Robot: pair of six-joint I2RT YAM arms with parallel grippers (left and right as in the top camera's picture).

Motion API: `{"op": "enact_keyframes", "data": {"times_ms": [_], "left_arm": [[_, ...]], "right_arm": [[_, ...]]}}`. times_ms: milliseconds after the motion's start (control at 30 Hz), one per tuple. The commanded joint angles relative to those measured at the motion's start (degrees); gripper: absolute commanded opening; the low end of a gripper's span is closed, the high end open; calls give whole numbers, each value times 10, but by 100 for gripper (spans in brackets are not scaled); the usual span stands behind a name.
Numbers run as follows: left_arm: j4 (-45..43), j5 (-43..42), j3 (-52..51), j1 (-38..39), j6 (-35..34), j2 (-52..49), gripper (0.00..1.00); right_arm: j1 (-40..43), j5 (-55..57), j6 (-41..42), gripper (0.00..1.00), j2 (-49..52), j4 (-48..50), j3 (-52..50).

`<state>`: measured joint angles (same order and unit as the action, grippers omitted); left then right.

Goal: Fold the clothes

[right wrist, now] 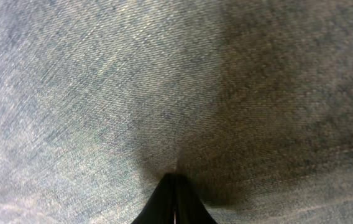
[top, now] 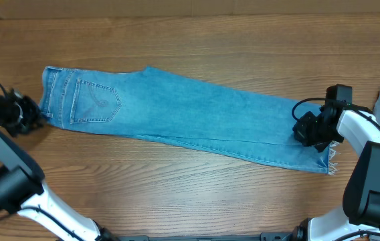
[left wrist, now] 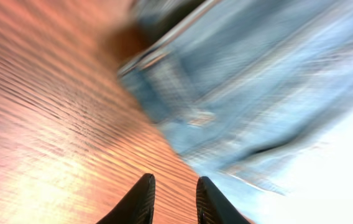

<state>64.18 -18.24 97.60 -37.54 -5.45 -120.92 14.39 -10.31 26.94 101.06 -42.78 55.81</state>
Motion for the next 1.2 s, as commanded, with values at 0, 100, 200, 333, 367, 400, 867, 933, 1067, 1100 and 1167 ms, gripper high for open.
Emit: {"op": "enact_keyframes", "data": {"times_ms": [0, 100, 200, 333, 367, 400, 867, 933, 1067, 1100, 1167], "left_arm": [[-20, -21, 6, 17, 26, 107, 25], [-47, 16, 6, 42, 27, 129, 17], [-83, 56, -7, 74, 46, 118, 6], [-151, 63, -56, 113, 61, 83, 4], [-162, 66, -66, 119, 61, 70, 4], [-168, 69, -73, 123, 61, 56, 4], [-49, 325, -82, 93, -139, -60, 4], [-9, 362, -82, 76, -189, -57, 4], [48, 368, -81, 40, -211, -47, 4], [58, 366, -81, 34, -216, -44, 4], [64, 350, -81, 28, -217, -37, 4]], "right_arm": [[15, 16, -45, 8, -28, -19, -6], [15, -21, -45, 17, -89, -38, -6], [15, -59, -45, 20, -140, -41, -6], [15, -110, -50, 14, -188, -38, -6], [15, -124, -57, 11, -195, -38, -6], [15, -142, -66, 10, -202, -37, -6], [14, -164, -77, 8, -209, -44, -6], [14, -163, -77, 8, -209, -44, -6], [14, -161, -77, 8, -209, -42, -6], [14, -155, -77, 8, -209, -41, -6], [14, -132, -76, 10, -208, -41, -6]]}}
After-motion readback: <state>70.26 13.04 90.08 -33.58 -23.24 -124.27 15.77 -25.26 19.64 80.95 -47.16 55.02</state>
